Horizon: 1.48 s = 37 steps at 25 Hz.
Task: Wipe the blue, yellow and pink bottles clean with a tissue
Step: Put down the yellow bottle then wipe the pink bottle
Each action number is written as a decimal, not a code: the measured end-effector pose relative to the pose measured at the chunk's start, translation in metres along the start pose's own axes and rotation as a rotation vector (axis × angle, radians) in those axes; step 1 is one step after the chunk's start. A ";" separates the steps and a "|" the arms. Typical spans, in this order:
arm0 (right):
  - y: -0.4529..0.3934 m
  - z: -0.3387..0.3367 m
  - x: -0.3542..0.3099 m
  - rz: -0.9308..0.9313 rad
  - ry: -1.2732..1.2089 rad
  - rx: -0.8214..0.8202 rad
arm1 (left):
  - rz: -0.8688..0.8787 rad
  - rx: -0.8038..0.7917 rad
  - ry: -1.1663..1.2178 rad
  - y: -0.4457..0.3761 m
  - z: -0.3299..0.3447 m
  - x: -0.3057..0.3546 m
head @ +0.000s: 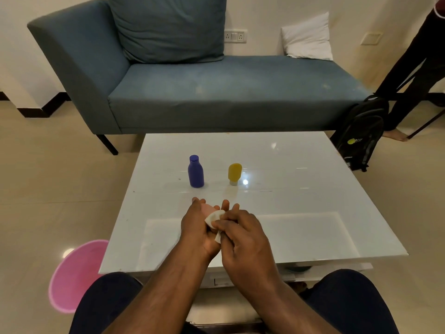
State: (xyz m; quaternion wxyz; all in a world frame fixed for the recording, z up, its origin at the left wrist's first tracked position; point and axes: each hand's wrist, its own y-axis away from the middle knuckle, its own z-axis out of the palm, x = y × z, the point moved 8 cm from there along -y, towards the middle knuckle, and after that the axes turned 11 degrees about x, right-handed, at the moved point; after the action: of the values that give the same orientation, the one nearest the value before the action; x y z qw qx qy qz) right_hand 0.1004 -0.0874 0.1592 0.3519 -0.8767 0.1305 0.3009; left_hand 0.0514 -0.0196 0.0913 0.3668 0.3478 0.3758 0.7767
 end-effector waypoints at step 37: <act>-0.049 0.005 0.036 0.223 0.056 -0.131 | 0.164 -0.154 -0.217 -0.010 0.004 -0.002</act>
State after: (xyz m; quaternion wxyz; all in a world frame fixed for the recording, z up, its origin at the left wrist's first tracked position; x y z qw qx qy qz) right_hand 0.1480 -0.0498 0.1603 0.2545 -0.8859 0.2171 0.3214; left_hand 0.0589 -0.0157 0.0844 0.3662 0.4299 0.2438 0.7884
